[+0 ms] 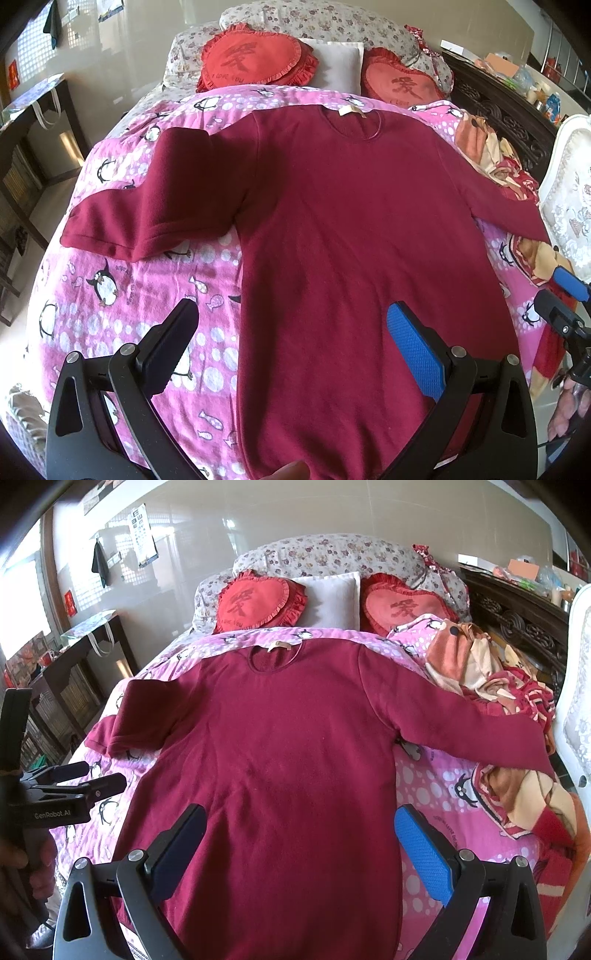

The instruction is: Fold small clothes

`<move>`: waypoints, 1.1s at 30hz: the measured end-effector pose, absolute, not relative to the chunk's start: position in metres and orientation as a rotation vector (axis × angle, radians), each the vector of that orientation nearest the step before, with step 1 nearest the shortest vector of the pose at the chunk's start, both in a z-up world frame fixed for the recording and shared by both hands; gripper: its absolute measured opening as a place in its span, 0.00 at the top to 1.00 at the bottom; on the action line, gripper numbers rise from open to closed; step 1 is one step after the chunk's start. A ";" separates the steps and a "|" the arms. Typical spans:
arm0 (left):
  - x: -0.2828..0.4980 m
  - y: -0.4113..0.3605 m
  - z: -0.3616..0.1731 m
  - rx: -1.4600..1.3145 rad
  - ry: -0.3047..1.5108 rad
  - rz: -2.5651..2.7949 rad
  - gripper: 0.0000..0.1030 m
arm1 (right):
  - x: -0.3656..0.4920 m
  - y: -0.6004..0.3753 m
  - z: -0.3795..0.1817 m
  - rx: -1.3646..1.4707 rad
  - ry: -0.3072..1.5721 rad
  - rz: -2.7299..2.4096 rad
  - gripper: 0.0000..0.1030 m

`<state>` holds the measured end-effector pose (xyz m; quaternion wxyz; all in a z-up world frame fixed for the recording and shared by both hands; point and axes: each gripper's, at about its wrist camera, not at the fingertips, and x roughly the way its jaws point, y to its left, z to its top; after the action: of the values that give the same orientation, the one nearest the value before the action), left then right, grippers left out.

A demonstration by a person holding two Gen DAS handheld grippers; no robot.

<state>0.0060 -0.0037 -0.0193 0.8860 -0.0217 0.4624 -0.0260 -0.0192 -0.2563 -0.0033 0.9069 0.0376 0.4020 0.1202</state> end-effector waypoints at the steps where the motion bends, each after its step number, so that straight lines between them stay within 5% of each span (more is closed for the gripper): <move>1: 0.006 -0.004 -0.020 -0.045 0.962 -0.054 0.01 | -0.019 -0.256 -0.003 0.077 0.832 0.247 0.02; 21: 0.002 -0.010 -0.023 -0.049 0.972 -0.063 0.00 | -0.034 -0.259 0.019 0.002 0.690 0.045 0.02; 33: 0.002 -0.011 -0.024 -0.051 0.978 -0.065 0.01 | -0.031 -0.256 0.009 0.032 0.773 0.120 0.02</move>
<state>0.0017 -0.0106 -0.0240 0.8820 -0.0246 0.4695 -0.0310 -0.0307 -0.2555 0.0091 0.9243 0.0157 0.3769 0.0584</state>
